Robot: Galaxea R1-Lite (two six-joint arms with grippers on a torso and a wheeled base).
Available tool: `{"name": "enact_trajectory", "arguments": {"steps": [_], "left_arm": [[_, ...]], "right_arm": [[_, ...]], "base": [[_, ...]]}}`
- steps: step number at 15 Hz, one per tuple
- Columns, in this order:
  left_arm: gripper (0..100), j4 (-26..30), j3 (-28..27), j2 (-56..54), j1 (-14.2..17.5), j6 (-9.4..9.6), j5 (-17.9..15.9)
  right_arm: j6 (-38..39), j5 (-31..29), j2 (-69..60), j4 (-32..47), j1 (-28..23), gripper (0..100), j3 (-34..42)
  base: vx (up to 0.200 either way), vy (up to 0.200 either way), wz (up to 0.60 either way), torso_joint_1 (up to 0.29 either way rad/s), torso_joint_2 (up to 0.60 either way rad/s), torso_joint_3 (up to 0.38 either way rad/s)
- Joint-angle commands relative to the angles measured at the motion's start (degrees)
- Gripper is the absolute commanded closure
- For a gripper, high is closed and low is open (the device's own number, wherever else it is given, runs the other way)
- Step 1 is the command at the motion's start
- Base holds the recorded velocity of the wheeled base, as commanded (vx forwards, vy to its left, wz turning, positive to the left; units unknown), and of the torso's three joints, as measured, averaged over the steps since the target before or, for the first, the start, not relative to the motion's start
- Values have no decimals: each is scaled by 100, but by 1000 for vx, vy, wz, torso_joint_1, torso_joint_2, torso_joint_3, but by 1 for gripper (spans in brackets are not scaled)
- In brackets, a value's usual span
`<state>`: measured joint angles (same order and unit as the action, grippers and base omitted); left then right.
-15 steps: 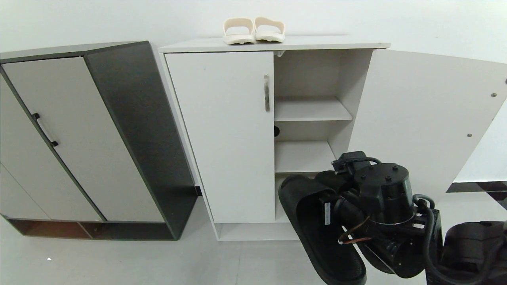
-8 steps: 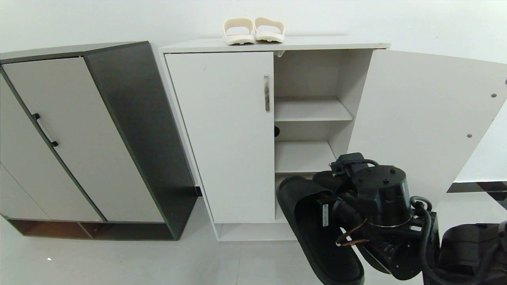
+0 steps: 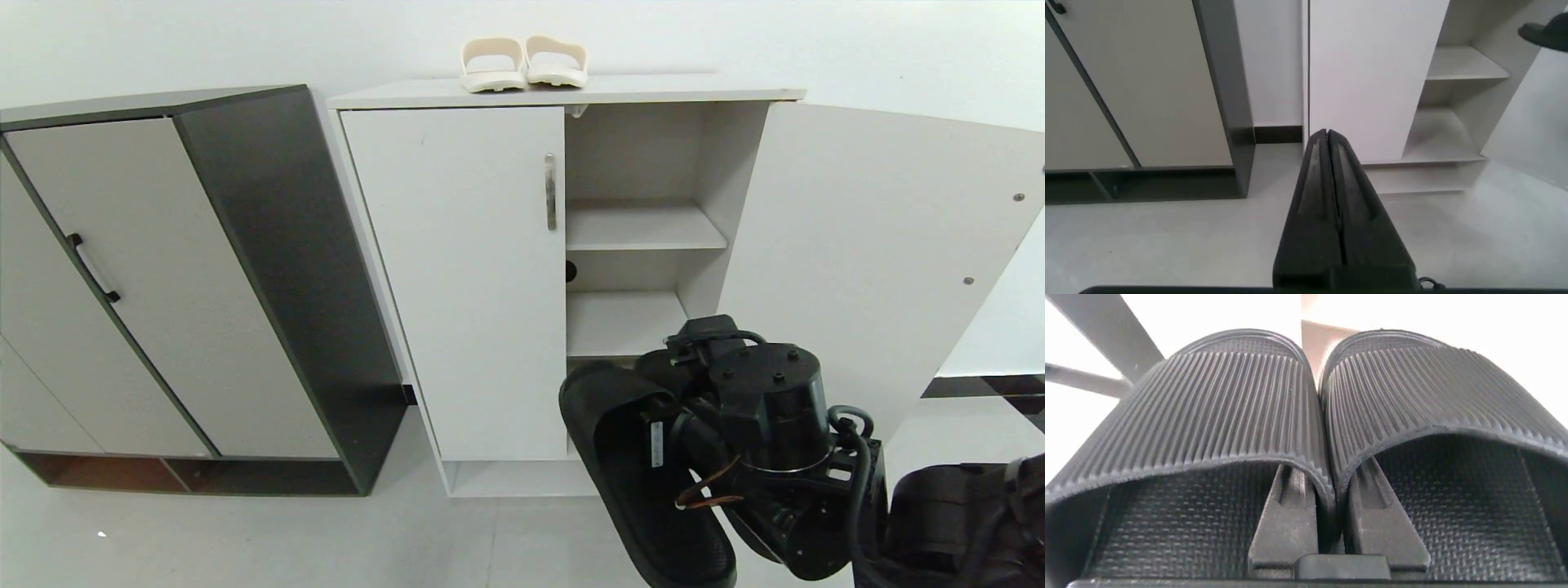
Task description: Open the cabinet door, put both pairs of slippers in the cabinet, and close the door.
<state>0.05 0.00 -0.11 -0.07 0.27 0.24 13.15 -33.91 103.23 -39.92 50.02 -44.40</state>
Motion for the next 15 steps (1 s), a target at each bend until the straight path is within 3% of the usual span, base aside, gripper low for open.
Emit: {"name": "enact_trajectory", "arguments": {"steps": [1,6,11,15], "left_arm": [[100,4,0,20,-10,-9,2],[100,4,0,20,-1,-9,2],[100,4,0,20,-10,-9,2],[100,4,0,20,-1,0,2]], "right_arm": [[21,-159,338,-7,17,100,-271],[38,-924,1006,-42,140,100,-886],[38,-915,1208,-147,96,100,-922],[232,-889,1700,-349,-71,100,-1247]], "base": [[0,0,0,0,0,0],[0,-40,0,0,1,0],[0,-200,0,3,0,1],[0,0,0,0,0,0]]}}
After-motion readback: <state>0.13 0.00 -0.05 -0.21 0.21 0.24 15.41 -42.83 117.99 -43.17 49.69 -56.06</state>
